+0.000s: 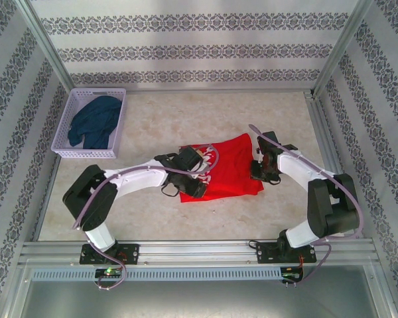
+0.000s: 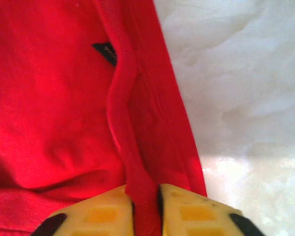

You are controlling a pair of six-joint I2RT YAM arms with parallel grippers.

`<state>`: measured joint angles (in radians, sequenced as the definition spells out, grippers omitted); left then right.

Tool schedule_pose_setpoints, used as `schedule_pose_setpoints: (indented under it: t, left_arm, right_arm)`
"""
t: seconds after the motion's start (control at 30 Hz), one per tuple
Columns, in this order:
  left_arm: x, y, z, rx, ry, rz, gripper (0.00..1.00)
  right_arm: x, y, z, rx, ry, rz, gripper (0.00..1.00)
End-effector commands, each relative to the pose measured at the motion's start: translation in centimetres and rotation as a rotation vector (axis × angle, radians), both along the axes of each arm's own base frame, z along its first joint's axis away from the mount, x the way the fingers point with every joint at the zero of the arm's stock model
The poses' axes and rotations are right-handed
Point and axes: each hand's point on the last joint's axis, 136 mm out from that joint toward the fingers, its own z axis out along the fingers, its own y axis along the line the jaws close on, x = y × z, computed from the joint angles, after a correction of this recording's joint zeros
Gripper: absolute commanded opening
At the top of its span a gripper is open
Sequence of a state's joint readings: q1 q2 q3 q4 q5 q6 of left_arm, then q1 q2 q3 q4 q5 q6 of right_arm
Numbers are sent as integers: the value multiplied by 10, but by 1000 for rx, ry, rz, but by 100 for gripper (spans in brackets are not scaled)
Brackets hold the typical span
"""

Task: Fold the inside-out t-shirt
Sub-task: Smooth out the T-shirt at the center of the table.

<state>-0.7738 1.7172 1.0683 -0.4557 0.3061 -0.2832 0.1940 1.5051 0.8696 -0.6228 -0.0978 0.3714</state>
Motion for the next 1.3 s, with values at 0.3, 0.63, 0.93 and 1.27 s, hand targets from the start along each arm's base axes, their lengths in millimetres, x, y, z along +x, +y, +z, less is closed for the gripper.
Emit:
schedule_pose_setpoints:
  t: [0.3,0.63,0.93,1.27]
  left_arm:
    - [-34,-8,-24,33,45,-176,9]
    - [-44,-36,8,-81,7,-251,36]
    - [37,-19,80,-220,-172,11,59]
    - [137,18,33,-214,-8,251,61]
  right_arm:
    - [30,-45,16,-105,-27,-72,10]
    - [38,-59,22,-188,-19,-66,35]
    - [9,4,52,58,-143,-12,53]
    - [5,36,14,163,-100,-64,53]
